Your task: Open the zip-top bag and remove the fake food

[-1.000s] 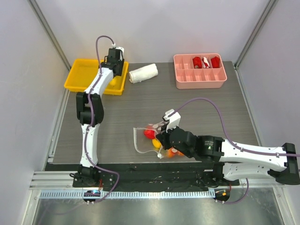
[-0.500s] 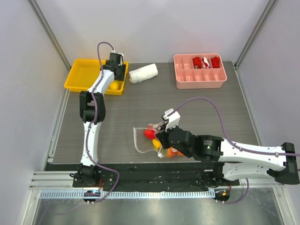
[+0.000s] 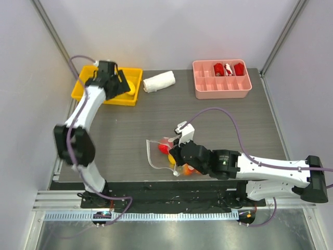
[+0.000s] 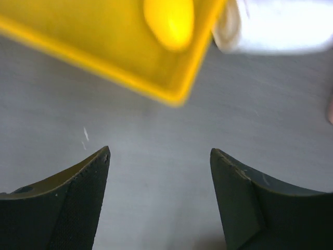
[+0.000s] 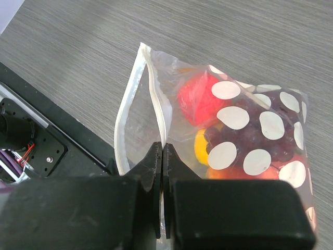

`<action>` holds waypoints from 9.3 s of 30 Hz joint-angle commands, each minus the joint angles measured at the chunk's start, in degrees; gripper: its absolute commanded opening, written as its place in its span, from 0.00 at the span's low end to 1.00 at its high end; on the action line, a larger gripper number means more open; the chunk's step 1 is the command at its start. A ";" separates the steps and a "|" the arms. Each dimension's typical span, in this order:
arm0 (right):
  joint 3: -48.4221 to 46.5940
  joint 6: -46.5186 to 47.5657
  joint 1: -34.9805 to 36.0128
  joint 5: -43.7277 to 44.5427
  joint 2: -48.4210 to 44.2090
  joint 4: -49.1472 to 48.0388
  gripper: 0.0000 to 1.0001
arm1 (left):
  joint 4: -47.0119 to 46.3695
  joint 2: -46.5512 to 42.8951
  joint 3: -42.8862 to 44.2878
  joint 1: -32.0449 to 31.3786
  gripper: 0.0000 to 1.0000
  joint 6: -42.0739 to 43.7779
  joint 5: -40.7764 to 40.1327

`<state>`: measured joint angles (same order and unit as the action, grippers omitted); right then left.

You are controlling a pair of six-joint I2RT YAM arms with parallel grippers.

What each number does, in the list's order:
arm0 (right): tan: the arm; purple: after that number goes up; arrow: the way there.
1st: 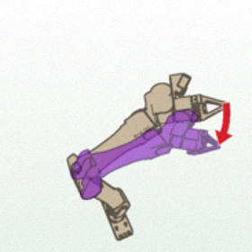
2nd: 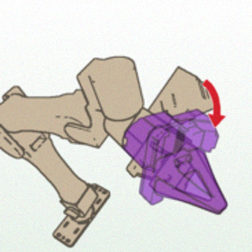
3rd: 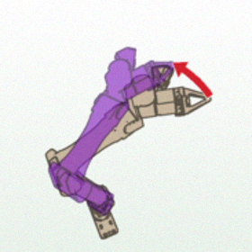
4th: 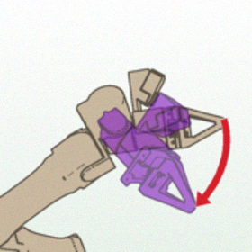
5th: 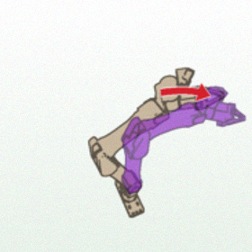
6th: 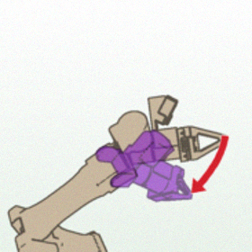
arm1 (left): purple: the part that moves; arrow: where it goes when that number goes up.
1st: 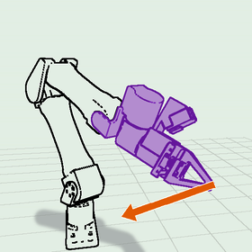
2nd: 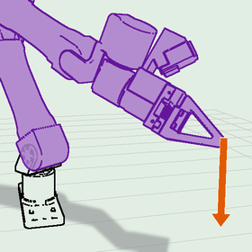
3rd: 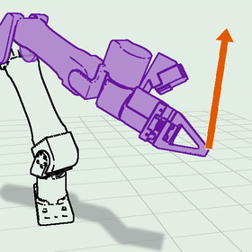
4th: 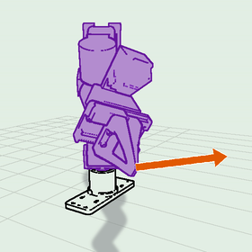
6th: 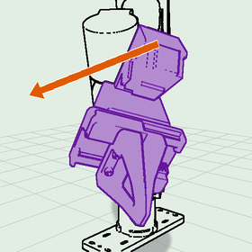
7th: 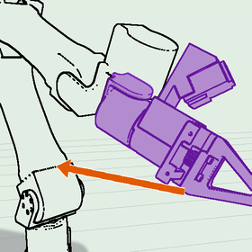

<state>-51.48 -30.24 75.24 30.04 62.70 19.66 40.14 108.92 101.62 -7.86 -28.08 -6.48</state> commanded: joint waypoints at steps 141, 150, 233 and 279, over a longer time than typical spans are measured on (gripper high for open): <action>-1.69 -1.23 -0.54 3.27 -6.97 3.28 0.02 | -26.14 -19.94 -28.89 6.47 0.74 -23.16 9.44; -2.92 -0.79 -0.62 1.77 -6.01 1.70 0.02 | -38.91 -49.32 -58.10 -22.18 0.45 -28.86 10.37; -4.15 -3.95 -0.71 -2.36 -4.16 0.46 0.01 | -47.79 -21.99 -59.00 -52.61 0.09 -43.73 6.93; -6.53 1.76 -0.71 17.06 -8.47 9.52 0.01 | -13.59 -46.16 -38.16 -52.61 0.00 -9.37 0.85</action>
<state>-55.20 -29.85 74.50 42.09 55.55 29.21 28.40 64.58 64.03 -60.27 -40.21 -10.22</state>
